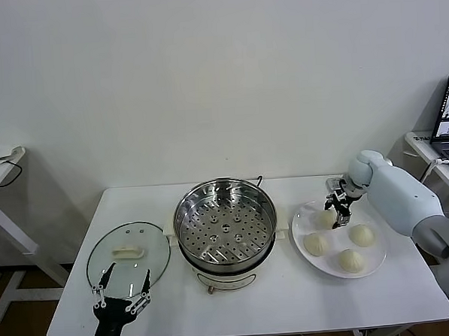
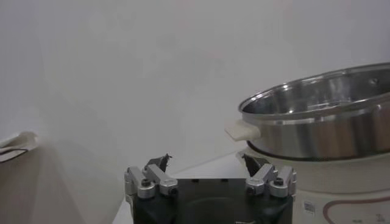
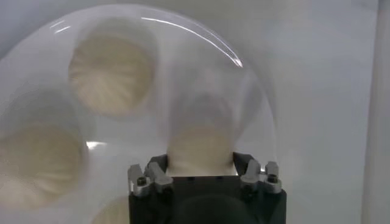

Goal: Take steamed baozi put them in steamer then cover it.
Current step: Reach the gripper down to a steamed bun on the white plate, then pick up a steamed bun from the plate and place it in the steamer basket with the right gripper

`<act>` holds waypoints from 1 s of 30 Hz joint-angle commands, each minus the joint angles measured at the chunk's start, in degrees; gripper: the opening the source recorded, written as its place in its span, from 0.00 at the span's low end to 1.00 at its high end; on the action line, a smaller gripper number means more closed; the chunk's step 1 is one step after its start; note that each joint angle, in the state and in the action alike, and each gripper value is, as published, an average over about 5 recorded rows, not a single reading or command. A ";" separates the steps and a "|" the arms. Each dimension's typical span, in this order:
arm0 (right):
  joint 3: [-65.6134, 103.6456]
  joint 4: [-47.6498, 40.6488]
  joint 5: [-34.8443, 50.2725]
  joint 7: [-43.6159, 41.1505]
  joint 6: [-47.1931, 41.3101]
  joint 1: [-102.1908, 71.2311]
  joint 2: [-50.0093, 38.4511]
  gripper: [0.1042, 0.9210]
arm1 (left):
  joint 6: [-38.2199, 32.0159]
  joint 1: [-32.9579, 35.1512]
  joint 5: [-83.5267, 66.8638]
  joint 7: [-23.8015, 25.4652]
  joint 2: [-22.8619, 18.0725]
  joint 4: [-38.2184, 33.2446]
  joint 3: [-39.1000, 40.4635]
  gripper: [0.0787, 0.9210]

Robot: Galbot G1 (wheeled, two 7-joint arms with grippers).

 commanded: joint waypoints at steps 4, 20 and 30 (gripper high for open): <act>-1.13 14.26 -1.85 1.33 6.62 1.91 -6.73 0.68 | 0.06 -0.48 -0.92 -0.24 0.08 -0.52 0.48 0.88; -21.38 35.31 7.32 2.81 29.83 31.92 -2.19 0.68 | 0.11 -0.61 -1.06 -0.64 0.44 -0.89 1.81 0.88; -26.89 34.99 9.33 0.92 31.04 33.36 10.73 0.71 | 0.03 -0.16 -1.15 -0.75 0.41 -1.58 1.00 0.88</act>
